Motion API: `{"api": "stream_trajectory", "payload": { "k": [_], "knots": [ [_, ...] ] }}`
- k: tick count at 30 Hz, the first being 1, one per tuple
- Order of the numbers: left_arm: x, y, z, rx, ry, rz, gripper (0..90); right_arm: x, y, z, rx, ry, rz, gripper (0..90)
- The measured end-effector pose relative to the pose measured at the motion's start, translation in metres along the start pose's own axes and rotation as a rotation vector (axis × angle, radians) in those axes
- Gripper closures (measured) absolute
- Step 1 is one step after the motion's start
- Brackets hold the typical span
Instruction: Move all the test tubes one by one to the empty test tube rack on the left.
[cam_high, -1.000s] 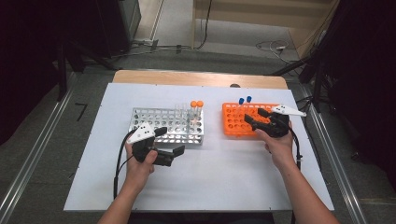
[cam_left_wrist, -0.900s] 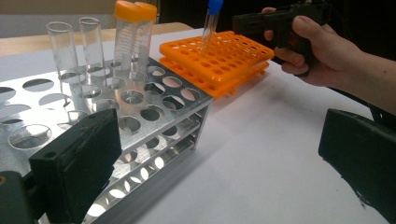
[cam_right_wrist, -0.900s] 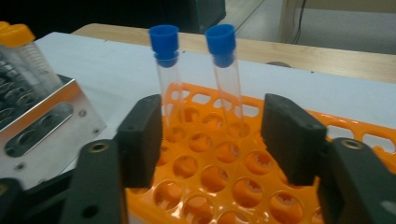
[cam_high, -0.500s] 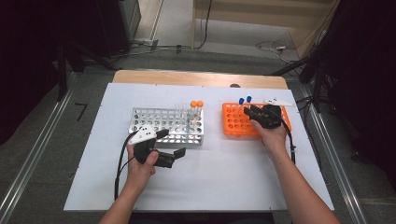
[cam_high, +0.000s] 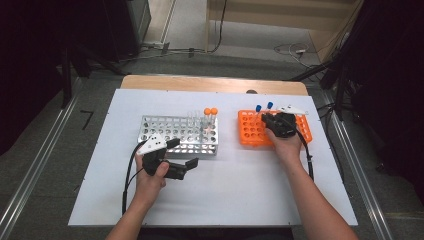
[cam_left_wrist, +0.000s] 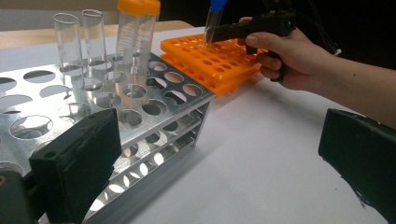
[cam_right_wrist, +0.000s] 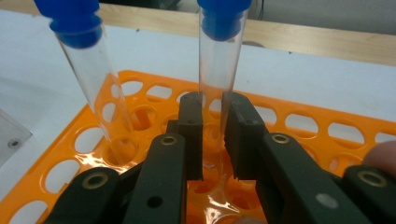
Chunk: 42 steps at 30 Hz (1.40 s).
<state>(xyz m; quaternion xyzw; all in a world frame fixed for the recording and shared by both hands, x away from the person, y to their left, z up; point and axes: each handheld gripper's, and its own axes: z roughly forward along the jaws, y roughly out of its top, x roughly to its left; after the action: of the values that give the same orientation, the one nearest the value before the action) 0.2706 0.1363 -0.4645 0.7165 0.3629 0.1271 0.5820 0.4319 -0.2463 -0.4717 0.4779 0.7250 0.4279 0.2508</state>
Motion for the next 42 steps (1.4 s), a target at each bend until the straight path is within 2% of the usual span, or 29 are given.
{"api": "stream_trajectory", "payload": {
  "k": [8, 17, 22, 24, 33, 42],
  "knots": [
    [0.001, 0.001, -0.002, -0.011, 0.004, -0.003, 0.0, -0.001, 0.006, -0.022, -0.091, 0.020, -0.008, 75.3],
    [-0.002, 0.002, -0.001, -0.016, 0.001, 0.003, 0.0, 0.005, 0.003, -0.054, -0.141, 0.078, -0.013, 75.3],
    [-0.003, 0.002, 0.000, -0.013, -0.001, 0.008, 0.0, 0.012, -0.004, -0.071, -0.146, 0.120, -0.014, 75.3],
    [-0.003, 0.002, 0.000, -0.016, -0.003, 0.008, 0.0, 0.015, -0.008, -0.075, -0.146, 0.131, -0.030, 75.3],
    [-0.007, 0.003, 0.001, -0.015, -0.007, 0.017, 0.0, 0.037, -0.023, -0.090, -0.134, 0.218, -0.062, 75.3],
    [-0.016, 0.003, 0.006, -0.008, -0.026, 0.040, 0.0, 0.071, -0.034, -0.096, -0.112, 0.332, -0.106, 75.2]
  ]
}}
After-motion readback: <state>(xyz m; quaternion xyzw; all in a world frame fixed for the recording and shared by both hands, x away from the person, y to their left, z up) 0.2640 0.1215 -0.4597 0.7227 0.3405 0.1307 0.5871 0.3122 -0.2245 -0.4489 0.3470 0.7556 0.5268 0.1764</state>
